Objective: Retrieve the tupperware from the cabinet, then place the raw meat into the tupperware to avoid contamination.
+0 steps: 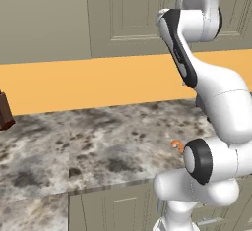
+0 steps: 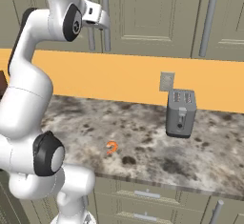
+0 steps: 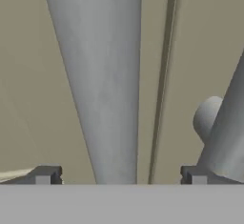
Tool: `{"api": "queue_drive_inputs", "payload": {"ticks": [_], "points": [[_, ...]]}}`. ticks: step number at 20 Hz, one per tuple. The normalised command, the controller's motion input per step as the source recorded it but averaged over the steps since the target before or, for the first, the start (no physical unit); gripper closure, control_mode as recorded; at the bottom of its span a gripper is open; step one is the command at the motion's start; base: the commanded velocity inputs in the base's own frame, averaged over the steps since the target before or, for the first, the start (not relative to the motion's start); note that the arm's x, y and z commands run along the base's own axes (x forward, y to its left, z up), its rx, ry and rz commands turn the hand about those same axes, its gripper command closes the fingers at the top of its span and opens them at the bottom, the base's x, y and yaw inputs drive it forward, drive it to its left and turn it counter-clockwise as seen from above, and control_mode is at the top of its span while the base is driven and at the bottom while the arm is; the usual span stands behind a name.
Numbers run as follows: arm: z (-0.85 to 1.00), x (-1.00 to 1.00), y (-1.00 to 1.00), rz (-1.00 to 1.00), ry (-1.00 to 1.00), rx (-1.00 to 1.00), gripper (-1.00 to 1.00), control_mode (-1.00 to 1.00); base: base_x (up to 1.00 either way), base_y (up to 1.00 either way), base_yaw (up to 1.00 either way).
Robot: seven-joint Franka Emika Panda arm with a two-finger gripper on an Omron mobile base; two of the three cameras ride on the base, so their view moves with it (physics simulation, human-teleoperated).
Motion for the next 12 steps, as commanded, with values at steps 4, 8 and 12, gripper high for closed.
{"api": "queue_drive_inputs", "payload": {"ticks": [4, 8, 12], "points": [[-0.16, 0.42, -0.05, 0.0, 0.0, 0.0, 1.0, -1.0, 0.0, 0.0, 0.0], [-0.07, 0.28, 0.03, -0.01, -0.01, 0.0, 1.0, -1.0, 0.0, 0.0, 0.0], [-0.06, 0.1, 0.05, -0.04, 0.0, 0.0, 1.0, -1.0, 0.0, 0.0, 0.0]]}}
